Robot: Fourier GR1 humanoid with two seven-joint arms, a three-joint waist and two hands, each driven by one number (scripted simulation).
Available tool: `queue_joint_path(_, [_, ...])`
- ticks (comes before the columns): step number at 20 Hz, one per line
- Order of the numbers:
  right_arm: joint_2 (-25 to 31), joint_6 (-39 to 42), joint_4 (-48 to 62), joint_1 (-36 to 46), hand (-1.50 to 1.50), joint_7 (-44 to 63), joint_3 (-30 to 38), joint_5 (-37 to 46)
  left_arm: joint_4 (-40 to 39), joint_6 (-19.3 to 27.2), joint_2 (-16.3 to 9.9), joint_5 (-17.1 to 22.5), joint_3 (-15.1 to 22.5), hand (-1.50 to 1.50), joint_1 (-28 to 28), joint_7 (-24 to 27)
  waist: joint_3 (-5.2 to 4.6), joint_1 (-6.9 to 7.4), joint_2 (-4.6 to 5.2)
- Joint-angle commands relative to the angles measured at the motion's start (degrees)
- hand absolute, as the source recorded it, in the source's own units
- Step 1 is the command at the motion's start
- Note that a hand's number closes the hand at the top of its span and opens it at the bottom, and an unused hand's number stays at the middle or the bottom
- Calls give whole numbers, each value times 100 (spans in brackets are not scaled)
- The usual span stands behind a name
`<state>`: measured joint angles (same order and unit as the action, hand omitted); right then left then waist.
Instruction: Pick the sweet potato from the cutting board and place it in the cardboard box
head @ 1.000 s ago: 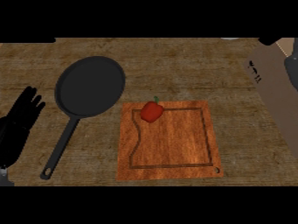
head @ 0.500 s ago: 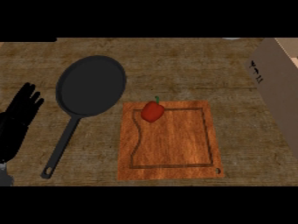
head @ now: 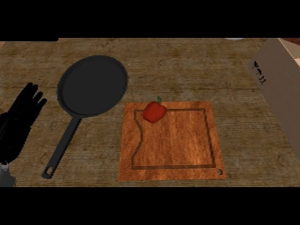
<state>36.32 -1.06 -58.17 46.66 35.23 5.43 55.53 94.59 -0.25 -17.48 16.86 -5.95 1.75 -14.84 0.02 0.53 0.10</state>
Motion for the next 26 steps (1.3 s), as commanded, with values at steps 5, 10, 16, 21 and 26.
queue_joint_path(5, [-256, -62, 1267, -202, 150, -347, 551, -481, -87, 156, 117, -128, 34, 0, 328, -203, 3, 21, 29])
queue_joint_path(10, [-229, -132, 1639, -330, -150, -644, 820, -719, -230, -347, -74, 110, -270, 0, -11, 141, 0, 31, 18])
queue_joint_path(16, [-733, -1277, 1169, -640, -150, -1484, 1032, -1031, -226, -117, 50, -77, -122, 0, 335, -141, 2, -22, 6])
queue_joint_path(21, [-730, -2174, 536, -842, -150, -1770, 2056, -1921, 16, -104, 101, -47, -182, 0, -86, -79, 5, -97, -40])
queue_joint_path(26, [-711, -2239, -128, -1217, -150, -1969, 2591, -2625, 520, -170, -20, 74, -264, 0, -236, -366, 3, -71, -47])
